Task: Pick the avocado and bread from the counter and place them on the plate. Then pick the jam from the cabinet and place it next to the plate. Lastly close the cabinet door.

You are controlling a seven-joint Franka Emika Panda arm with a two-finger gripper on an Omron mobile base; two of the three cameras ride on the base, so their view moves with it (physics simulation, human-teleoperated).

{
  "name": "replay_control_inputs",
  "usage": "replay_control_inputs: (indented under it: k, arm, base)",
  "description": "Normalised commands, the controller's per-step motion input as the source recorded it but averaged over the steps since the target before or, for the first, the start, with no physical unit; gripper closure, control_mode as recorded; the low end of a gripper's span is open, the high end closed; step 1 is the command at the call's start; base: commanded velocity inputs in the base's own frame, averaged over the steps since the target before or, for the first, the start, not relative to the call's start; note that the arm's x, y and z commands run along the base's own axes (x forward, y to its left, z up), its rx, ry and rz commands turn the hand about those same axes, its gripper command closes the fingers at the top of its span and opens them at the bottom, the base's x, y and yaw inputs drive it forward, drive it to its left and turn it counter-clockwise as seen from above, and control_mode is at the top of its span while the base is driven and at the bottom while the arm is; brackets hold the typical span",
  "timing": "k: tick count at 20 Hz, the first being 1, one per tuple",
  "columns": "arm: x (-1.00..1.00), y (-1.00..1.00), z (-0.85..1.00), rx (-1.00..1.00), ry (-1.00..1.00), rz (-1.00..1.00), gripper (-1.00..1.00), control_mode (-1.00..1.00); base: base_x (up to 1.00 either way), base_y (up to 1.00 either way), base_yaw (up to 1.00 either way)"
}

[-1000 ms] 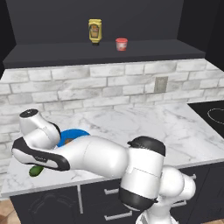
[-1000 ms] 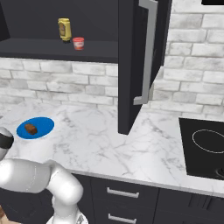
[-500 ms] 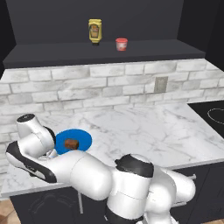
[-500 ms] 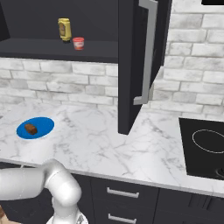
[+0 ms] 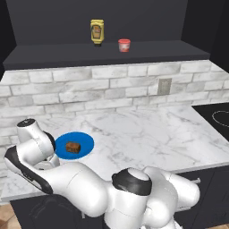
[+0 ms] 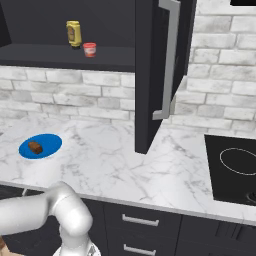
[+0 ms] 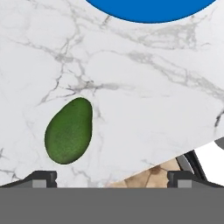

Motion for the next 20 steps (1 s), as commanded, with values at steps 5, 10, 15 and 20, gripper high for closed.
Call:
replay_control_inputs:
  k: [5,10,15,20]
  arm:
    - [0.02,0.00,-0.04,0.00,0.00,0.00,-1.00,-1.00]
    - [0.05,0.00,-0.06,0.00,0.00,0.00,-1.00,-1.00]
    - [0.06,0.00,-0.07,0.00,0.00,0.00,-1.00,-1.00]
    - [0.02,0.00,-0.06,0.00,0.00,0.00,-1.00,-1.00]
  base:
    - [0.00,0.00,0.00]
    - [0.00,0.00,0.00]
    - [0.00,0.00,0.00]
    - [0.00,0.00,0.00]
